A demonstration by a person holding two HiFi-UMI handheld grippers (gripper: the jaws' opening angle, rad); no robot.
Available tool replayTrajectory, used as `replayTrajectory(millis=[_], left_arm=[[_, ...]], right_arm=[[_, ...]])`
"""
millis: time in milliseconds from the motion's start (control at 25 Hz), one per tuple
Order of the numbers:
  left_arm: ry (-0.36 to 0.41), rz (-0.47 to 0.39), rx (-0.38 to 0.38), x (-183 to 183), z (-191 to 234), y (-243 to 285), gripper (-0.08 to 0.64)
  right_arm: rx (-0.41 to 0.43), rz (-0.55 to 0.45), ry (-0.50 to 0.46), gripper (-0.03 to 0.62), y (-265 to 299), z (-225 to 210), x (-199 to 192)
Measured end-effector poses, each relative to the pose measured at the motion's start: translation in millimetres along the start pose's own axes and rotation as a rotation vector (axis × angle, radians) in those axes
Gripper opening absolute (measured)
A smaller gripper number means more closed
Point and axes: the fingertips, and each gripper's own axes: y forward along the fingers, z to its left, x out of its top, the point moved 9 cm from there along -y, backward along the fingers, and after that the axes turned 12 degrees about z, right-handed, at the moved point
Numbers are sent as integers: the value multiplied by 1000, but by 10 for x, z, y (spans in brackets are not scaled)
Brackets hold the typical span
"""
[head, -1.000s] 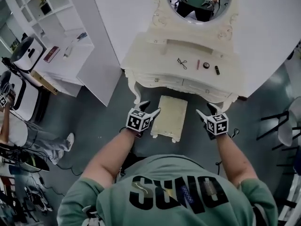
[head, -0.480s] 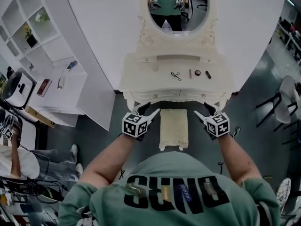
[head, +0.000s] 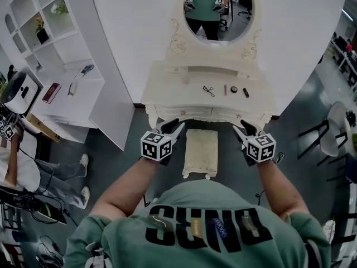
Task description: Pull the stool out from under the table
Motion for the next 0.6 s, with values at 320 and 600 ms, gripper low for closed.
replayTrajectory(millis=[320, 600], left_arm=[[7, -33, 14, 87, -86, -63, 15], [25, -50, 16, 117, -68, -106, 9]], right_arm=[[-22, -39, 10, 68, -32, -17, 71], [-28, -60, -31, -6, -38, 47, 156]])
